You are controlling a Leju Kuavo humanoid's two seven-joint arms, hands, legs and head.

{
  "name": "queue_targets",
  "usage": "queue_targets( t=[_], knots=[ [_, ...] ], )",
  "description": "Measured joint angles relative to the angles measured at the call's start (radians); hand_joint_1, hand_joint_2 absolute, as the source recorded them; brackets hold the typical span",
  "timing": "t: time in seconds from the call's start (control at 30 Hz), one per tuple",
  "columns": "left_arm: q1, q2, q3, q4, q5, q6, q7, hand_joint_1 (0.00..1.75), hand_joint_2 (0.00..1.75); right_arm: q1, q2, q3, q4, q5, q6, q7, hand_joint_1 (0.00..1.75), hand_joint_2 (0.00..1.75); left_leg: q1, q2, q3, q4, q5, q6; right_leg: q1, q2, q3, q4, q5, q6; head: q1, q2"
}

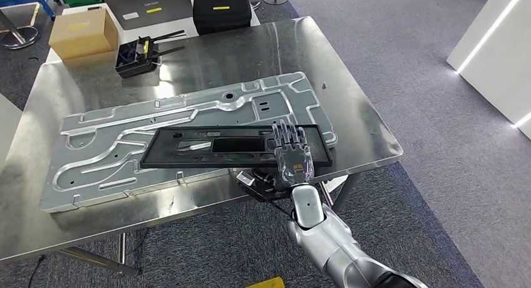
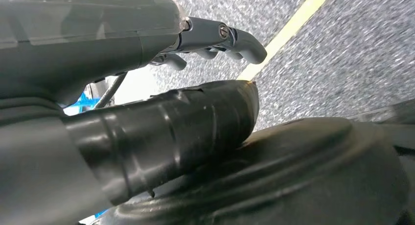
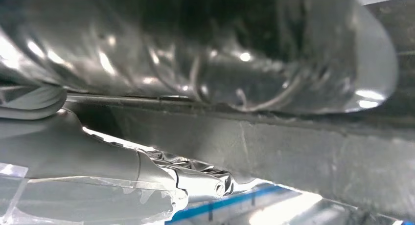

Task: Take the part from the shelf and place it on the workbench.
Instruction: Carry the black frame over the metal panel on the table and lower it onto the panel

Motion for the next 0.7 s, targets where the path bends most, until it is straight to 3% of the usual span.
queue_targets(
  t=[0.03,0.1,0.17,0.27,0.3,0.33,0.37,0.43,0.47,0.5,0.53,0.6,0.67,0.7],
  knots=[
    [0.000,0.001,0.000,0.000,0.003,-0.002,-0.006,0.00,0.00,-0.003,0.000,-0.001,0.003,-0.005,0.027,-0.001,0.00,0.00,0.000,0.000,0.029,-0.030,0.014,0.000,0.000,0.000,-0.011,0.001,0.009,0.002,0.000,0.000],
    [-0.002,0.004,0.000,0.000,0.013,-0.009,-0.020,0.00,0.00,-0.016,-0.001,-0.002,0.010,-0.010,0.112,-0.003,0.00,0.00,0.001,0.000,0.123,-0.171,0.056,0.002,-0.001,0.001,-0.029,0.003,0.026,0.009,0.000,0.000],
    [-0.006,0.006,0.001,0.000,0.022,-0.017,-0.036,0.00,0.00,-0.044,-0.004,-0.002,0.022,-0.004,0.227,-0.003,0.00,0.00,-0.004,-0.002,0.178,-0.268,0.081,0.012,0.000,0.003,-0.038,0.004,0.042,0.020,0.000,0.000],
    [-0.007,0.009,0.001,0.000,0.031,-0.024,-0.050,0.00,0.00,-0.087,-0.010,-0.002,0.046,0.010,0.350,-0.004,0.00,0.00,-0.009,-0.003,0.170,-0.276,0.104,0.032,-0.001,0.003,-0.040,-0.004,0.064,0.040,0.001,0.000],
    [-0.007,0.010,0.001,0.000,0.032,-0.026,-0.051,0.00,0.00,-0.096,-0.012,-0.002,0.052,0.011,0.362,-0.004,0.00,0.00,-0.008,-0.001,0.164,-0.277,0.116,0.040,-0.002,0.004,-0.045,0.001,0.054,0.044,0.001,0.000],
    [-0.007,0.011,0.001,0.000,0.033,-0.028,-0.052,0.00,0.00,-0.103,-0.015,-0.002,0.058,0.012,0.367,-0.004,0.00,0.00,-0.007,0.002,0.155,-0.280,0.130,0.048,-0.003,0.004,-0.056,0.022,0.025,0.048,0.001,0.000],
    [-0.007,0.012,0.001,0.000,0.034,-0.029,-0.052,0.00,0.00,-0.110,-0.018,-0.002,0.063,0.013,0.371,-0.004,0.00,0.00,-0.005,0.004,0.143,-0.282,0.144,0.055,-0.004,0.005,-0.072,0.063,-0.020,0.051,0.002,0.000],
    [-0.007,0.014,0.001,0.000,0.036,-0.029,-0.054,0.00,0.00,-0.120,-0.022,0.000,0.071,0.019,0.387,-0.001,0.00,0.00,-0.008,0.006,0.114,-0.280,0.166,0.063,-0.006,0.005,-0.106,0.192,-0.123,0.055,0.002,0.000],
    [-0.007,0.015,0.001,0.000,0.038,-0.030,-0.058,0.00,0.00,-0.124,-0.024,0.006,0.076,0.024,0.401,0.004,0.00,0.00,-0.009,0.006,0.098,-0.279,0.177,0.063,-0.006,0.005,-0.114,0.251,-0.150,0.057,0.002,0.000],
    [-0.007,0.015,0.001,0.000,0.041,-0.030,-0.064,0.00,0.00,-0.129,-0.027,0.016,0.080,0.030,0.418,0.009,0.00,0.00,-0.010,0.006,0.082,-0.278,0.187,0.062,-0.007,0.005,-0.109,0.286,-0.153,0.058,0.002,0.000],
    [-0.006,0.016,0.001,0.000,0.045,-0.031,-0.070,0.00,0.00,-0.136,-0.031,0.029,0.084,0.033,0.434,0.015,0.00,0.00,-0.010,0.006,0.067,-0.275,0.197,0.060,-0.007,0.005,-0.087,0.287,-0.139,0.058,0.002,0.000],
    [-0.006,0.017,0.001,0.000,0.054,-0.032,-0.085,0.00,0.00,-0.156,-0.037,0.054,0.089,0.035,0.461,0.020,0.00,0.00,-0.011,0.006,0.041,-0.268,0.213,0.055,-0.007,0.005,0.006,0.192,-0.102,0.053,0.002,0.000],
    [-0.007,0.018,0.002,0.000,0.063,-0.034,-0.098,0.00,0.00,-0.173,-0.041,0.068,0.092,0.033,0.473,0.022,0.00,0.00,-0.013,0.005,0.024,-0.260,0.227,0.046,-0.003,0.006,0.104,0.058,-0.110,0.045,0.001,0.000],
    [-0.007,0.018,0.002,0.000,0.066,-0.035,-0.102,0.00,0.00,-0.179,-0.044,0.072,0.093,0.030,0.475,0.023,0.00,0.00,-0.013,0.005,0.020,-0.259,0.234,0.041,0.000,0.006,0.130,0.018,-0.119,0.041,0.001,0.000]
  ],
)
